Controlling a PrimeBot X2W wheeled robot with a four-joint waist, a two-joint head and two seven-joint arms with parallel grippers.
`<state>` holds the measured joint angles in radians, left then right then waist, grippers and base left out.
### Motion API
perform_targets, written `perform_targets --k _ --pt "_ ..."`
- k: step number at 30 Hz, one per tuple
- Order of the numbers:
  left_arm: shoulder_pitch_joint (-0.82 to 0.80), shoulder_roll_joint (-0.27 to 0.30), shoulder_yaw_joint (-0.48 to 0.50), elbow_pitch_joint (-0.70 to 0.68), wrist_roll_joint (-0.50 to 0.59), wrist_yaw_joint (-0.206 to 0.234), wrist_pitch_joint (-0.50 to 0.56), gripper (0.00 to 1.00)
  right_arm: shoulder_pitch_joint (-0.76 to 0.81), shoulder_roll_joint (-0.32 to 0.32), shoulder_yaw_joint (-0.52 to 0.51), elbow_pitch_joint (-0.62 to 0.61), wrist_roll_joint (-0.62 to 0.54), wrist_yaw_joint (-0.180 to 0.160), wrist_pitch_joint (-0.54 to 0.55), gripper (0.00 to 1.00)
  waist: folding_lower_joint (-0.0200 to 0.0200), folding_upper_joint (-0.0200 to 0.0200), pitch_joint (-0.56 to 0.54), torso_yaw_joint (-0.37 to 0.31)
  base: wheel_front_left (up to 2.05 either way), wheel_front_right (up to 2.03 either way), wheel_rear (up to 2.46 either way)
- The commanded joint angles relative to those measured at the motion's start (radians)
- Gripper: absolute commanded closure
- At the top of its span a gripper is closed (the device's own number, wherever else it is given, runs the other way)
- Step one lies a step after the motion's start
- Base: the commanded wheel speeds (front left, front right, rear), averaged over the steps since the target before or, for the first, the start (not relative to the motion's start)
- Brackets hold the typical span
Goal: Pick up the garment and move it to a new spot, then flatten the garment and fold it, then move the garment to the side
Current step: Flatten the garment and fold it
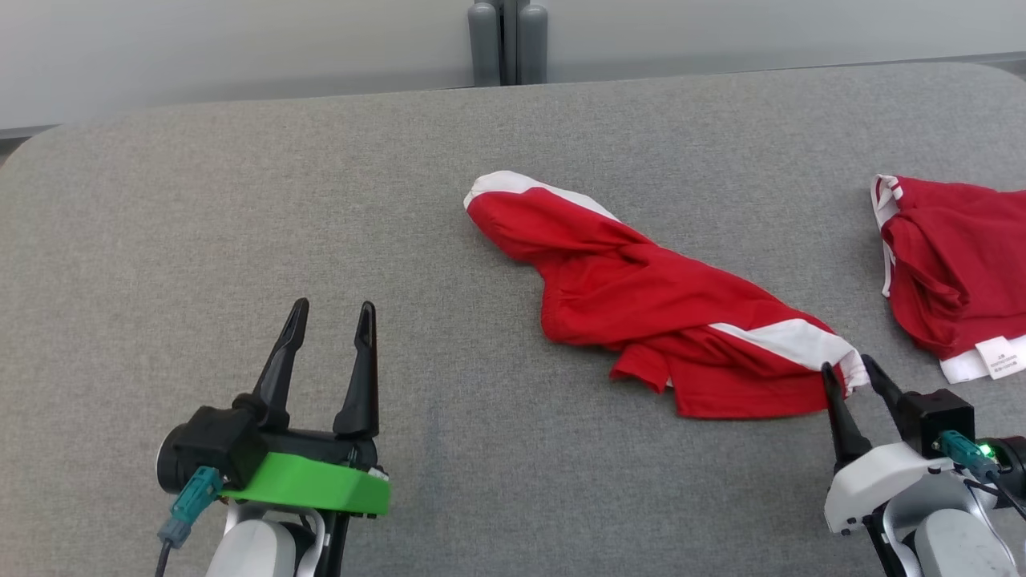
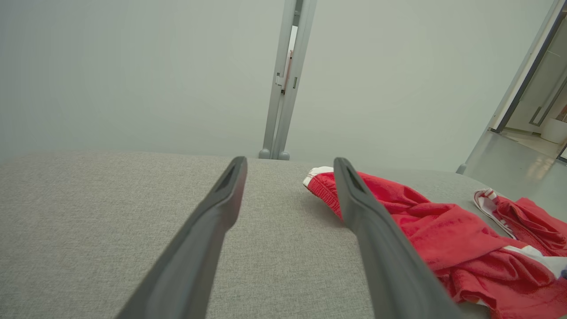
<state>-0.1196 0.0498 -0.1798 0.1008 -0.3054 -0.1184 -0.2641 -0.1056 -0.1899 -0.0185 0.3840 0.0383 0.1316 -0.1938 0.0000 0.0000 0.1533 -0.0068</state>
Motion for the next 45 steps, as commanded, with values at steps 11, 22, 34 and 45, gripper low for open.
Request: perform_targets --k 11,22,34,45 --pt "-0.017 0.002 0.002 -0.008 0.005 -0.005 0.000 0.00 -0.041 0.045 0.127 -0.217 0.050 -0.002 -0.071 0.00 0.0000 0.0000 -0.011 0.010 0.00 0.00 0.00" --pt "0.016 0.002 -0.022 -0.007 -0.007 -0.007 0.000 0.00 0.017 0.096 0.272 -0.331 0.046 -0.002 -0.072 0.00 0.0000 0.0000 -0.026 0.072 0.00 0.00 0.00" --pt "0.006 0.002 -0.056 0.009 -0.013 0.001 0.000 0.00 -0.087 0.012 0.317 -0.134 -0.113 -0.002 -0.042 0.00 0.0000 0.0000 -0.010 0.144 0.00 0.00 0.00" --pt "-0.015 0.002 -0.088 0.018 -0.040 0.007 0.000 0.00 -0.255 -0.093 0.432 0.111 -0.234 -0.002 0.022 0.00 0.0000 0.0000 0.022 0.221 0.00 0.00 0.00"
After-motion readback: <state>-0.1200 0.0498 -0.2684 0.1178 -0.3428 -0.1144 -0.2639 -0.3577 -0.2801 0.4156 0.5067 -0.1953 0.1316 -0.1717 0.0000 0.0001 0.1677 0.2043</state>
